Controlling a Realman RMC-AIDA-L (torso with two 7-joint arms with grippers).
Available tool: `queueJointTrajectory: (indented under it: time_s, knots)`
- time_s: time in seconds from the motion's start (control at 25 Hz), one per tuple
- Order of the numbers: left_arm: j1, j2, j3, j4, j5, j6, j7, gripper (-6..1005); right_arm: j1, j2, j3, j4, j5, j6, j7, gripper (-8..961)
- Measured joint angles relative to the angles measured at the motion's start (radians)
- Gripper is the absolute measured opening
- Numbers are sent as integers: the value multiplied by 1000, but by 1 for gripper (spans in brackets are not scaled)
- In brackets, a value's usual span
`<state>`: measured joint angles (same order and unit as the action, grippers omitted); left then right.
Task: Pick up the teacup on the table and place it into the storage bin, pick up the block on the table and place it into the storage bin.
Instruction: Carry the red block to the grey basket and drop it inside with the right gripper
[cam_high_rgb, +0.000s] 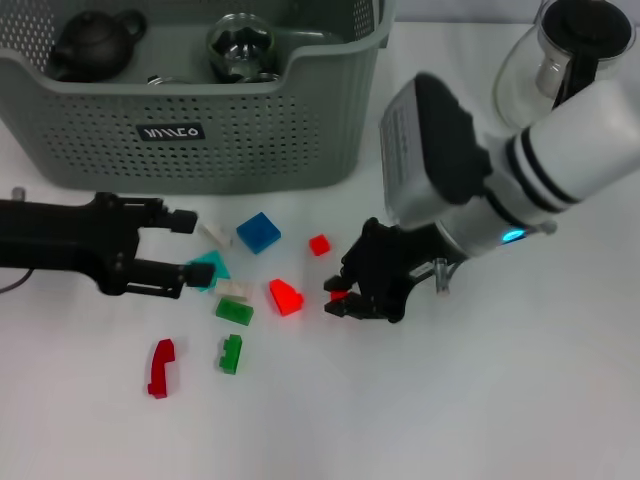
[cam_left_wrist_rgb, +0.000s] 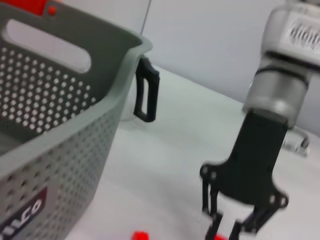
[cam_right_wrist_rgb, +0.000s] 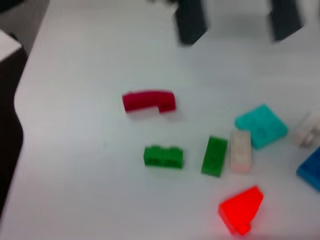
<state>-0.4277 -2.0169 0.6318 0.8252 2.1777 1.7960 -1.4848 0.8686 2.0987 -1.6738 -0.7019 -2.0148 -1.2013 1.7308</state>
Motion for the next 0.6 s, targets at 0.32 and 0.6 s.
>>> queueJointTrajectory:
  time_s: [0.32, 0.6]
  knots:
    - [56, 8, -34, 2, 2, -12, 14, 812, 34, -2, 213, -202, -45, -250, 177, 200]
    - [72, 7, -51, -3, 2, -17, 42, 811, 210, 5, 284, -277, -41, -233, 300, 203]
